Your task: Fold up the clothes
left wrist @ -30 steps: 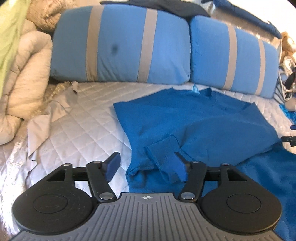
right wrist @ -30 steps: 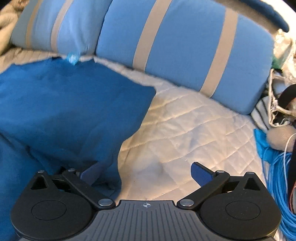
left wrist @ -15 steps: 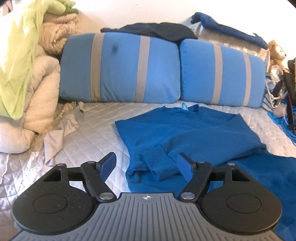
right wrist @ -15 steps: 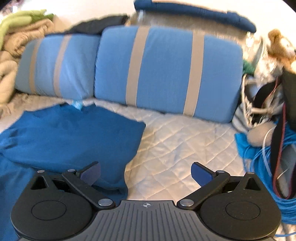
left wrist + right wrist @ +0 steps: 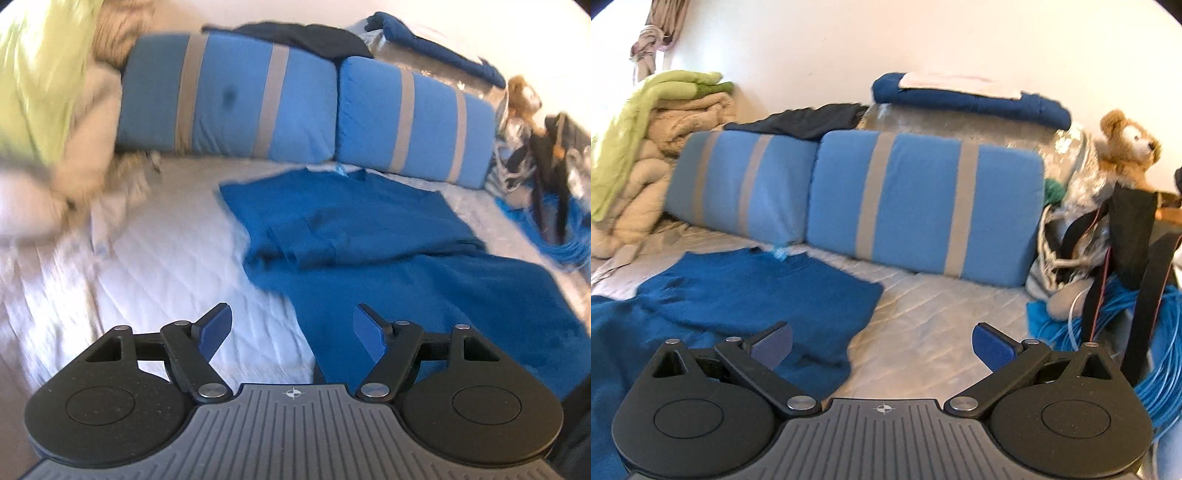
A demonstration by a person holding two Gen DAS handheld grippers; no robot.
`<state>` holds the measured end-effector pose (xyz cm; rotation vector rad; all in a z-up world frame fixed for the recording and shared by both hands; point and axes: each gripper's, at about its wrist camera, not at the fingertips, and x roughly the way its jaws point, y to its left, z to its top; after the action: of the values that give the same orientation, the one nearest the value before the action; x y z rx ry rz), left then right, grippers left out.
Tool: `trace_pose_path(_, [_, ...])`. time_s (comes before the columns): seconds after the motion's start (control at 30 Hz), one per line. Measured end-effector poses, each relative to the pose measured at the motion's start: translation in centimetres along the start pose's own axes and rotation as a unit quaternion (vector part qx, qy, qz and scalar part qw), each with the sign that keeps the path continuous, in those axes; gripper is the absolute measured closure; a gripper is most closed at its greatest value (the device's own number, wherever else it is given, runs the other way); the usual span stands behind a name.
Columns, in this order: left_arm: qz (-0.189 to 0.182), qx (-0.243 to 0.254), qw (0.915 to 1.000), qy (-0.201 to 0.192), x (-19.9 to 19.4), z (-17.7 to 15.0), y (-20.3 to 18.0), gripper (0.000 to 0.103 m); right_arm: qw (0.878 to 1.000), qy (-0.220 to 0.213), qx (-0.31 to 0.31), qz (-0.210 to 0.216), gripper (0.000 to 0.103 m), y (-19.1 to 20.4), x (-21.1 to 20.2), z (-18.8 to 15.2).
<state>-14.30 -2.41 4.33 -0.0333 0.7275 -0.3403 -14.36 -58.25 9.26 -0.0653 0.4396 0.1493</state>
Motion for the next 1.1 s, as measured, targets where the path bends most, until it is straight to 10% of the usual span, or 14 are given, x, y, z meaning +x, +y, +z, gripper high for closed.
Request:
trace_pose_path(0.17, [-0.059,-0.082,0.9945,0.029,0.9,-3.7,2.4,0.031,1.000,0.023,0.001,0.017,0.000,0.4,-1.1,-1.6])
trace_pose_path(0.33, [-0.145,-0.187,0.9708,0.039,2.4,-6.9,4.6,0.032,0.999,0.037,0.018,0.026,0.000,0.5,-1.5,-2.6])
trace_pose_path(0.5, [-0.229,-0.308,0.9224,0.041,4.6,-9.7,6.6,0.033,0.998,0.041,0.022,0.030,0.000,1.0,-1.7,-2.9])
trace_pose_path(0.73, [-0.322,-0.412,0.8507,0.054,7.3,-12.7,7.7,0.062,0.998,0.047,0.021,0.034,0.000,1.6,-1.4,-3.3])
trace_pose_path(0.93, [-0.327,-0.412,0.8485,0.053,6.4,-12.5,7.3,0.091,0.997,0.059,0.037,0.036,0.000,1.2,-1.4,-4.2])
trace_pose_path(1.1, [-0.348,-0.382,0.8546,0.047,4.8,-11.1,6.3,0.095,0.994,0.079,0.065,0.046,0.000,0.6,-0.9,-5.4])
